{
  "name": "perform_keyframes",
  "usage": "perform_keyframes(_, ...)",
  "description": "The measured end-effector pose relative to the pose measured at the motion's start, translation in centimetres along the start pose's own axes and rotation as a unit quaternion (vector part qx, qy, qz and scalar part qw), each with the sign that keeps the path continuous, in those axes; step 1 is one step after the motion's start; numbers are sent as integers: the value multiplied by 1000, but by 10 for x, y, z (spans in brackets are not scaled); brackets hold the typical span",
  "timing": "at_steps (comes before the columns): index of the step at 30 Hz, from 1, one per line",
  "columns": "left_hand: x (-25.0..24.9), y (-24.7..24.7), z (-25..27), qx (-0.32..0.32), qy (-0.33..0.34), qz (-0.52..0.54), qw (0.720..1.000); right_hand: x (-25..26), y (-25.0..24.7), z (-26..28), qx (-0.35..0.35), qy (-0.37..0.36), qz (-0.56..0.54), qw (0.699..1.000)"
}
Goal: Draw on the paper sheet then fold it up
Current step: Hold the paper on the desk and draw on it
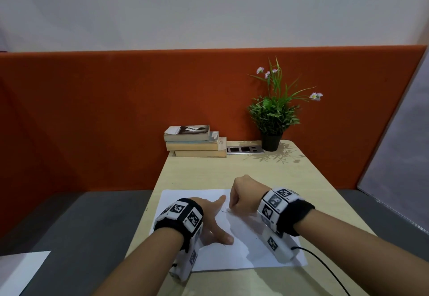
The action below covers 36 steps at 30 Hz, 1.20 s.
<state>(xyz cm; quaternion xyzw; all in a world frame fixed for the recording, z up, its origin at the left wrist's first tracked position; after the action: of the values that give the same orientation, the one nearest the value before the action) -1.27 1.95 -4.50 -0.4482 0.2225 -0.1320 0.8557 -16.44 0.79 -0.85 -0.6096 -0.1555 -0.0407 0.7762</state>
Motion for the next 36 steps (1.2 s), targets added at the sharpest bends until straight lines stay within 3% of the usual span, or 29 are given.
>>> perform_keyframes(5,0,2,0,-15,-1,-12,1000,-7,0,20,91,-61,8,994)
perform_keyframes(13,-1,-2,1,1,2,-6,1000,-1,-3,1,-29,11,-8,1000)
perform_keyframes(20,-8,-1,8,-19,-1,-35,999,-3,9,20,90,-39,-26,995)
perform_keyframes(28,-10,-5,9,-1,23,-17,1000,8,1,-8,-13,3,-23,1000)
perform_keyframes(33,-11,-4,7,-6,5,-27,1000,-1,12,9,97,-32,-47,994)
perform_keyframes(36,-10,-4,7,-2,3,-21,1000,1,6,6,87,-44,-19,995)
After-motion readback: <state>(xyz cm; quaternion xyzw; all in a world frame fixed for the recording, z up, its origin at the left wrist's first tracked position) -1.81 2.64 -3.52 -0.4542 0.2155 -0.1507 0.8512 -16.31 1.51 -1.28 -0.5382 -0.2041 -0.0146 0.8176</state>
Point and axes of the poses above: each hand's wrist, its own z-axis away from the middle knuckle, its own y-axis out of the palm, x = y × z, the point moved 3 cm from there along -z, towards the middle knuckle, and after that the axes turned 13 degrees about y, right-handed, at the moved point
